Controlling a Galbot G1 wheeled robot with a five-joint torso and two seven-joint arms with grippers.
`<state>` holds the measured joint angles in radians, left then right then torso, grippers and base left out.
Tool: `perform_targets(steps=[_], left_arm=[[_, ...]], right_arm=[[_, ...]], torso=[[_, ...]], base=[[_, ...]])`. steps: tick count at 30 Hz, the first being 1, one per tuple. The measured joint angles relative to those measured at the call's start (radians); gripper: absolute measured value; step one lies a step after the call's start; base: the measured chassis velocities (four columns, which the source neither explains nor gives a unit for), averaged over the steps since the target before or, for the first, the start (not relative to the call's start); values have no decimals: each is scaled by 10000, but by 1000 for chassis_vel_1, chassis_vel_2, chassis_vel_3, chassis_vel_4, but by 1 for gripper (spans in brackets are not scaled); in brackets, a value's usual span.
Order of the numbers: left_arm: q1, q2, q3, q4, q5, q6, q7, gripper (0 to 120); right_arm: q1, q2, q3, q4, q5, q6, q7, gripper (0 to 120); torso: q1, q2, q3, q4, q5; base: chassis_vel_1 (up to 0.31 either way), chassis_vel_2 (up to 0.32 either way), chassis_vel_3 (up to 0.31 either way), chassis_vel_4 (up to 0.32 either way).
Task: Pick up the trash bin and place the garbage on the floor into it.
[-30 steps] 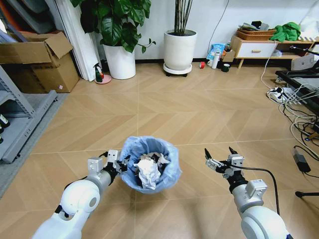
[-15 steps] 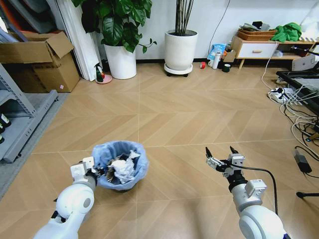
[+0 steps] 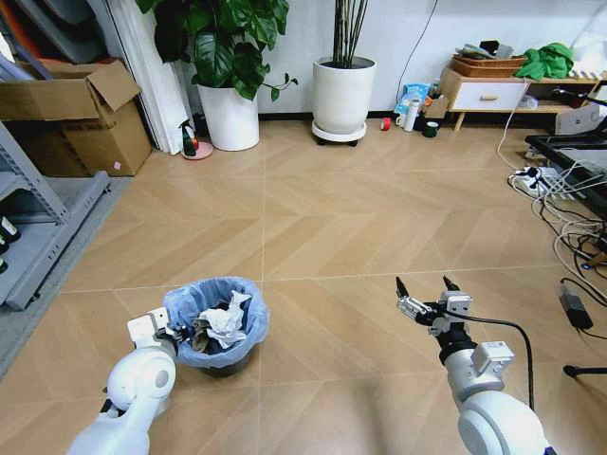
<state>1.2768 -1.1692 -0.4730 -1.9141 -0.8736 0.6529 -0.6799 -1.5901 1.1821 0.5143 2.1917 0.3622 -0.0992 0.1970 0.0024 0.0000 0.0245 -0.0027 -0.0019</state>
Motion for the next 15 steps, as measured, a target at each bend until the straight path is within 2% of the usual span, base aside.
perform_targets(steps=[9,11,12,15], left_arm=[[-58,6,82,139,-17,-19,221,0],[-103,12,174,138,-12,-78,225,11],[-103,12,174,138,-12,-78,225,11],[-115,-2,225,156,11,-117,219,22]], right_arm=[[-153,82,136,146,-78,59,-2,100],[-175,106,174,186,-99,82,-5,100],[-175,106,174,186,-99,82,-5,100],[-190,121,229,222,-102,115,-8,100]], torso=[[0,0,0,1,0],[0,0,-1,0,1],[0,0,-1,0,1],[0,0,0,1,0]], base=[[0,0,0,0],[0,0,0,0],[0,0,0,0],[0,0,0,0]])
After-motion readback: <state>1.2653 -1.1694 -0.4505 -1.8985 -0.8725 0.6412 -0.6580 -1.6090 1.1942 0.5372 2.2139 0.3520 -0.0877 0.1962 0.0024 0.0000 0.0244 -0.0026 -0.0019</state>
